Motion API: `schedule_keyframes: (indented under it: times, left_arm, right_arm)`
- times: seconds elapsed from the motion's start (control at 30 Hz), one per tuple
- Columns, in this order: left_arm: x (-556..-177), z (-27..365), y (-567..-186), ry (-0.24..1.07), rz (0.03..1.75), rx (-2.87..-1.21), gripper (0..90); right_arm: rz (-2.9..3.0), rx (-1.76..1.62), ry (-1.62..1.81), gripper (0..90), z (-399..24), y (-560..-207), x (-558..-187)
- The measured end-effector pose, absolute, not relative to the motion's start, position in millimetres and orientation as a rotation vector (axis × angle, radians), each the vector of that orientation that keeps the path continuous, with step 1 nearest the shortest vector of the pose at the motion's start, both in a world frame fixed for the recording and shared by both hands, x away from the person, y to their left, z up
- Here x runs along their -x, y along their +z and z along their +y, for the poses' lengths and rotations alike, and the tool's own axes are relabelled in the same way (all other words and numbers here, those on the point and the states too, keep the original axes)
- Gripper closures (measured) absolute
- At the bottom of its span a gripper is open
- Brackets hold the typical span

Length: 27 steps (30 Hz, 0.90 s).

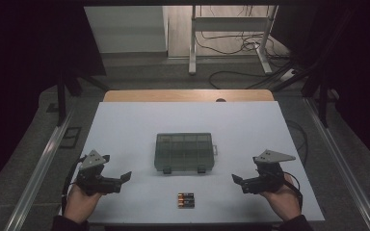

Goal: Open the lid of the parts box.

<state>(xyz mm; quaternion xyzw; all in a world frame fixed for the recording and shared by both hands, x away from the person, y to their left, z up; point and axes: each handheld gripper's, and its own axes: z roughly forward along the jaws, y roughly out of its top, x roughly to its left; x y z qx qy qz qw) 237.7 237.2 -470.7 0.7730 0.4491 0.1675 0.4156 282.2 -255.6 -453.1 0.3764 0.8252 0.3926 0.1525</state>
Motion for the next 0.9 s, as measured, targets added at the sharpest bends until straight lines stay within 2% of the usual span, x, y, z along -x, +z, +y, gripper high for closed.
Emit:
schedule_keyframes:
  times: [0.9]
  left_arm:
    - [-264.6,215.8,-474.3,0.365,1.101,-1.988,0.0]
  right_arm:
    - [2.427,-1.057,1.085,0.0,-233.7,-460.6,-301.0]
